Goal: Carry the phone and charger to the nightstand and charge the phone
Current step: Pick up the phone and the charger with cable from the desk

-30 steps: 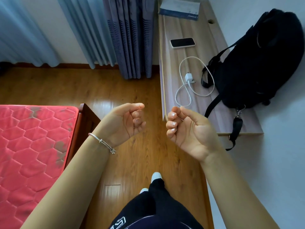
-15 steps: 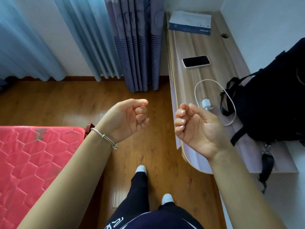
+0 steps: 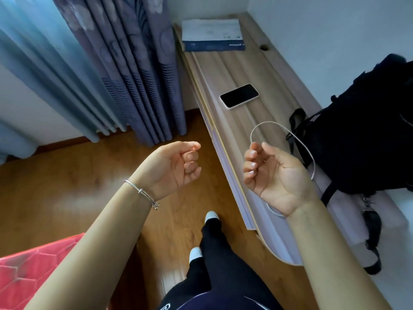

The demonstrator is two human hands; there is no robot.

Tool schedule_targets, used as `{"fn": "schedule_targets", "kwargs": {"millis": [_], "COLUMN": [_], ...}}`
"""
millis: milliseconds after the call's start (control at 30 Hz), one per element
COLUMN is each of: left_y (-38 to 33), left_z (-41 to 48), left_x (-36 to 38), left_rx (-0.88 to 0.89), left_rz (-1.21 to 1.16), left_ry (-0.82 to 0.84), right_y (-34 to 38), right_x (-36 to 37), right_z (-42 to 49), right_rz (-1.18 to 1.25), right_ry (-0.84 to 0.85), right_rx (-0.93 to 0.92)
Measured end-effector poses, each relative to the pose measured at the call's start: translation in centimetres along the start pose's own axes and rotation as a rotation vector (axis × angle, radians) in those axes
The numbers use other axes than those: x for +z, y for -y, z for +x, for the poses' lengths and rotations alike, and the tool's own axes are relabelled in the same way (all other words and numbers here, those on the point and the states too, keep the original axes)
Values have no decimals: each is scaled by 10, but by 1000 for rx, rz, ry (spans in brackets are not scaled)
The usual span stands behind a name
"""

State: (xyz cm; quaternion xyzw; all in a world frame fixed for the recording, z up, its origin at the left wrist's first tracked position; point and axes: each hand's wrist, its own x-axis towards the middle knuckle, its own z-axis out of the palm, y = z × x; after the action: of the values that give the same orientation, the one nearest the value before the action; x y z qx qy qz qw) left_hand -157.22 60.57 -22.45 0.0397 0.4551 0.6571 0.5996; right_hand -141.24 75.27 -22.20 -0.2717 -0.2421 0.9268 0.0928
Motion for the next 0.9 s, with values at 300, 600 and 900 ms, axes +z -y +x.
{"fn": "schedule_targets", "kwargs": {"millis": [300,600,900], "left_y": [-57,-89,-125], "left_z": [98,184,262], "left_x": [13,51,65], "left_rx": [-73,-215,-400], "left_rz": [45,146,311], "left_ry": [53,151,311], "right_y": [57,95,103], "right_x": [-11,-28,-28], "right_z": [63,77,107], "right_rz": [100,232,410], "right_ry": [-101,-261,-420], "right_rx": [-87,-259,-483]}}
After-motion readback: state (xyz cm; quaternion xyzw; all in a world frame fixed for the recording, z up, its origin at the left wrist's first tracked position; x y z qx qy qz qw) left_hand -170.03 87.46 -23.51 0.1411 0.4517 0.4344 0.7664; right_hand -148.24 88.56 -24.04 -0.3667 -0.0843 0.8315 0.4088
